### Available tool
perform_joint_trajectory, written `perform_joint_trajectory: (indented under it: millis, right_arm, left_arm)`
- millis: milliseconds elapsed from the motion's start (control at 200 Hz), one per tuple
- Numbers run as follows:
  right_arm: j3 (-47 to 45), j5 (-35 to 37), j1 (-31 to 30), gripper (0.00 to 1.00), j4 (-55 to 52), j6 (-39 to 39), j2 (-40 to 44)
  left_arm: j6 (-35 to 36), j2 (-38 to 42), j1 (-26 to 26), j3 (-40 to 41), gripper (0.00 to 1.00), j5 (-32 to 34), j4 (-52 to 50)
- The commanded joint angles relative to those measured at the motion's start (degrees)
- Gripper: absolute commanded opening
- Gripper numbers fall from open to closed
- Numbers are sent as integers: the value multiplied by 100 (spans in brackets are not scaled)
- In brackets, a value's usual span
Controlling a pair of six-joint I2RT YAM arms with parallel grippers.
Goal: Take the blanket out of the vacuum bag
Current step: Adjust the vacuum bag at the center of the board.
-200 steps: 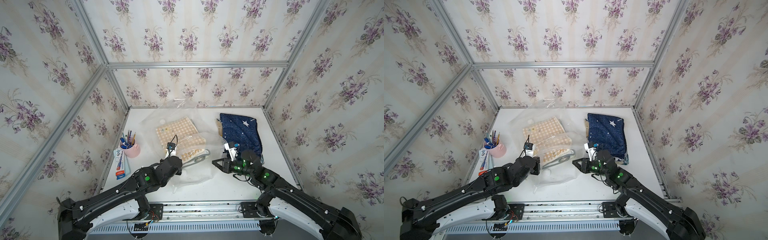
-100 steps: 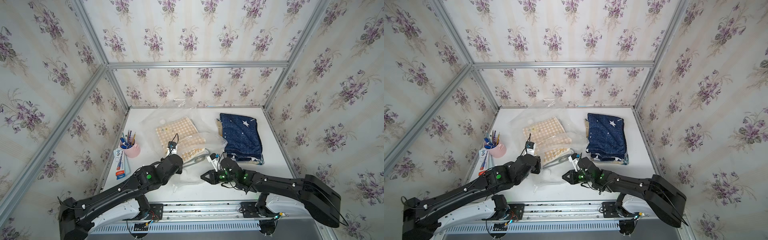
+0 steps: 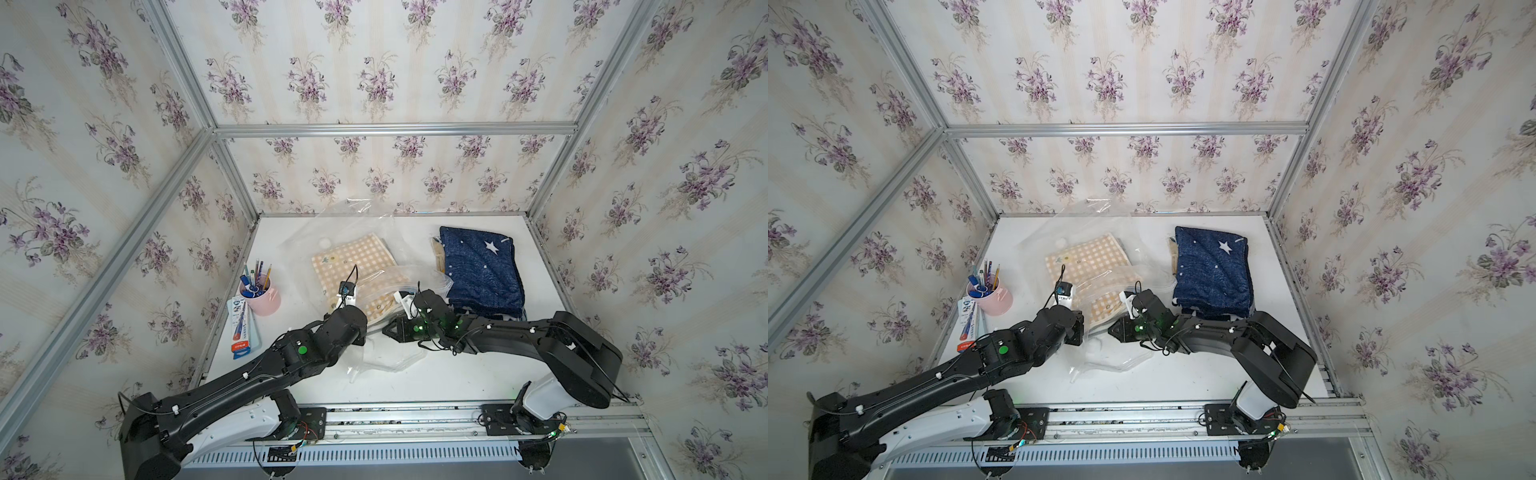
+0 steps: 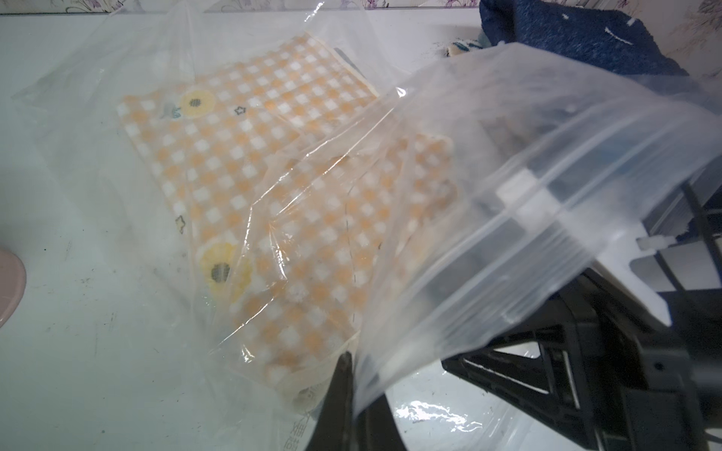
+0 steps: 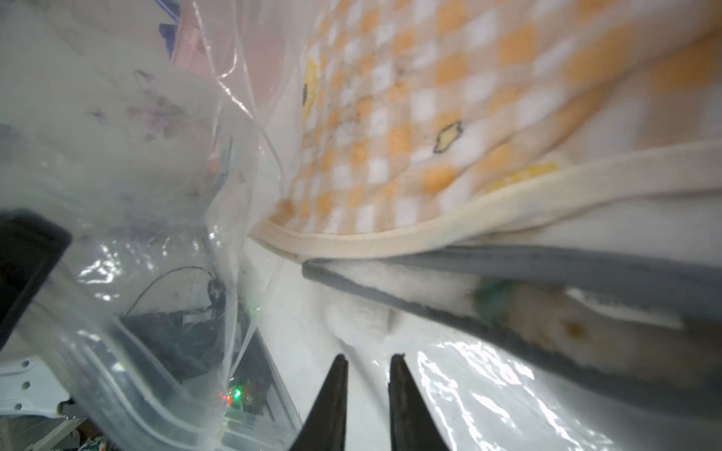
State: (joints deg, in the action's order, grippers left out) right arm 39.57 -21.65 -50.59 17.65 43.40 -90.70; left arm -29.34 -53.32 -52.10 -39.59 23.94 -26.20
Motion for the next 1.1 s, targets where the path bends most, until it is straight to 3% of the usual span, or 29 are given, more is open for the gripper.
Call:
perform_joint_trajectory:
  millis: [0, 290, 619, 839, 1094]
  right_arm:
    - [24, -203, 210, 21, 181, 179, -88]
    - [463, 23, 655, 24, -151, 235, -337]
    - [1136, 106, 849, 26, -369, 334, -559]
    - [204, -284, 738, 27, 1421, 1708, -519]
    - [-447, -171, 547, 28, 2573, 2400, -629]
  left_arm:
    - [85, 108, 89, 95, 7, -134, 194]
    - [280, 92, 433, -4, 7, -401, 141]
    - [-45, 206, 605, 296, 7, -974, 495]
    - [-124, 113, 604, 411, 7, -1229, 629]
    - [-164, 85, 609, 477, 7, -1287, 684]
